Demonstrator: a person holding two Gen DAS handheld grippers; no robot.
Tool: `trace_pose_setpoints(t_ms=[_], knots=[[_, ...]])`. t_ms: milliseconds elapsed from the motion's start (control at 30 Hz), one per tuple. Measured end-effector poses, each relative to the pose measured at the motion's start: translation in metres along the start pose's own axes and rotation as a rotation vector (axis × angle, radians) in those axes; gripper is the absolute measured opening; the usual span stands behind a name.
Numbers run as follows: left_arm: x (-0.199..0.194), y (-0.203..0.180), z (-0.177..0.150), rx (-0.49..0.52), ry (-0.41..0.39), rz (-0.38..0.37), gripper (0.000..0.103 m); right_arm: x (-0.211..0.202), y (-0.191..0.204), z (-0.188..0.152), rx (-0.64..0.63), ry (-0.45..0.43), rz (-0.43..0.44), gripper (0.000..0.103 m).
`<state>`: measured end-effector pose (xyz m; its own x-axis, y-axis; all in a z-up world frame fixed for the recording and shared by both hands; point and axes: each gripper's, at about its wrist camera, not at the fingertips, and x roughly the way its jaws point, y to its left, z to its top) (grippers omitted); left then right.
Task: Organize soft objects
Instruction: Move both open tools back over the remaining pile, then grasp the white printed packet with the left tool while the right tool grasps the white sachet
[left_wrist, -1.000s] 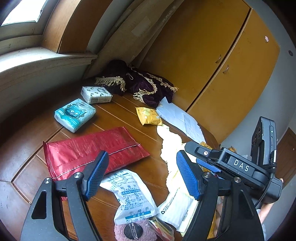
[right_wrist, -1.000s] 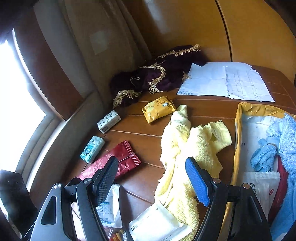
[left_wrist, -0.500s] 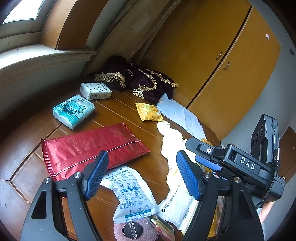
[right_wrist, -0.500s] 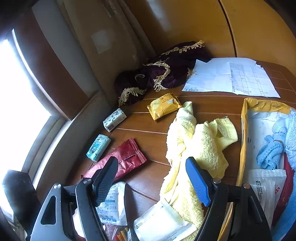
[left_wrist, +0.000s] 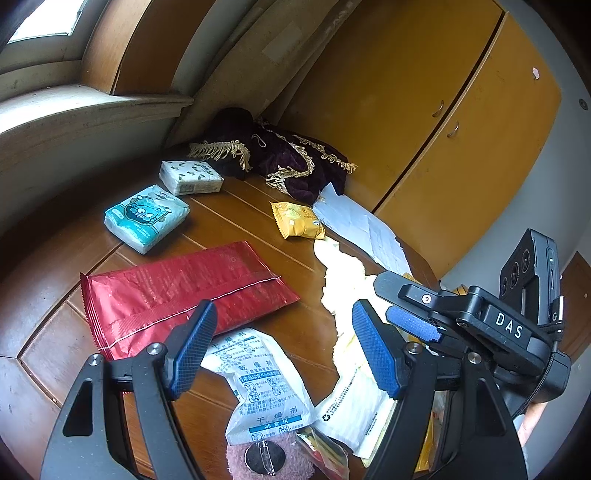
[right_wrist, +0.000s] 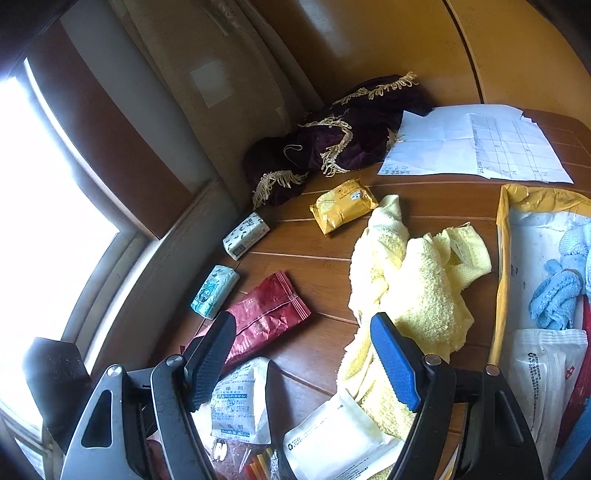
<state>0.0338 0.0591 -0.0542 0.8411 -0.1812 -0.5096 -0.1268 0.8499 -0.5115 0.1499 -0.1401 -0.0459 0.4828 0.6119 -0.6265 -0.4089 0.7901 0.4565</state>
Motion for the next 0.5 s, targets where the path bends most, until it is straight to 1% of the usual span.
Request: trace_pose_setpoints(t_ms=[133, 200, 400, 433, 500], knots=[[0.0004, 0.0007, 0.0004, -0.006, 0.004, -0.002, 0.075, 0.0027, -0.0082, 0.001, 0.051, 0.018, 0.023, 0.077], [0.001, 0.0011, 0.0004, -0.006, 0.005, 0.0, 0.075, 0.0023, -0.0103, 0.0008, 0.065, 0.016, 0.021, 0.077], [0.0032, 0.0014, 0.0006, -0.002, 0.016, 0.008, 0.075, 0.0024, -0.0114, 0.0006, 0.074, 0.023, 0.037, 0.077], [0.0039, 0.0037, 0.0013, -0.014, 0.024, 0.009, 0.075, 0.0029, -0.0106, 0.0001, 0.071, 0.025, 0.038, 0.077], [0.0074, 0.0093, 0.003, -0.036, 0.071, -0.003, 0.075, 0.0031, -0.0086, -0.0005, 0.062, 0.03, 0.042, 0.077]])
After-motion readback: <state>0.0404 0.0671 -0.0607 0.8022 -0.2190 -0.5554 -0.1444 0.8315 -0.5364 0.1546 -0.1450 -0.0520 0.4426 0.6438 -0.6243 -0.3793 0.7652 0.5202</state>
